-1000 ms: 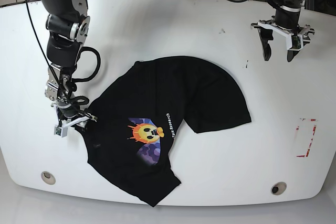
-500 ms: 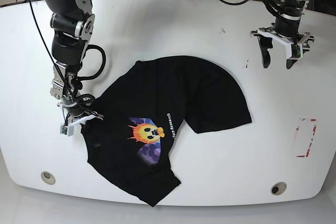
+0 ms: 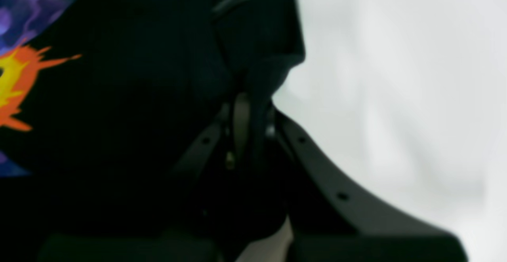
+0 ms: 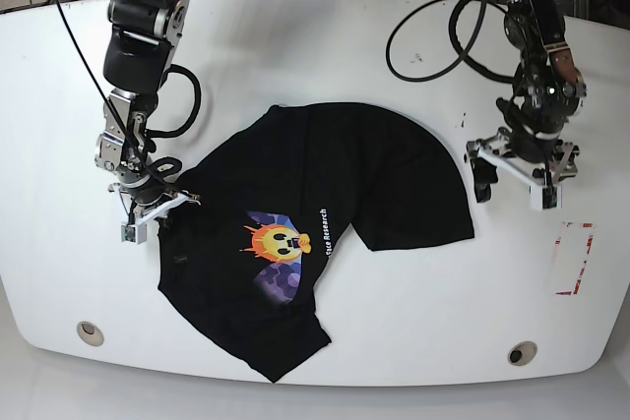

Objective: Layout the t-shirt on the table in an organized manner, then fold the t-shirt properly
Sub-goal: 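Lower the left gripper to the shirt's opposite edge and grasp it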

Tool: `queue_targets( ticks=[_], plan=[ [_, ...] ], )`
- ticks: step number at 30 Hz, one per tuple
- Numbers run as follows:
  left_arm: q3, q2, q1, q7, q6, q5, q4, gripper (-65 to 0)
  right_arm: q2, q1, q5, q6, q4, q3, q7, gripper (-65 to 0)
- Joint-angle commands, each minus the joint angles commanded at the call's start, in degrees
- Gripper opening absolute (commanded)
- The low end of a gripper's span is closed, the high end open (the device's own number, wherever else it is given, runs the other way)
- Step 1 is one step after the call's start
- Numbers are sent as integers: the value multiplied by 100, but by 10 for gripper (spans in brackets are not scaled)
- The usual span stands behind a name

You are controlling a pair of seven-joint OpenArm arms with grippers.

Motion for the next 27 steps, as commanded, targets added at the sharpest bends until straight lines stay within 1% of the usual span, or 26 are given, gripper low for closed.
queue_targets(
  ticks=[14,18,25,27],
  plan=[
    [18,0,-1591,-26,0,0,-2716,-81,0,-246,0,0,132,0,-9,-650],
    [18,-9,-1864,-26,0,0,-3200,-82,9,-281,0,0,132,0,-9,-650],
    [44,26,-2101,-325,-9,18,-3771,-83,18,-290,9,0,132,0,-9,-650],
    [158,26,-2110,-352,-53,18,-3895,-83,18,-299,9,0,132,0,-9,-650]
  ],
)
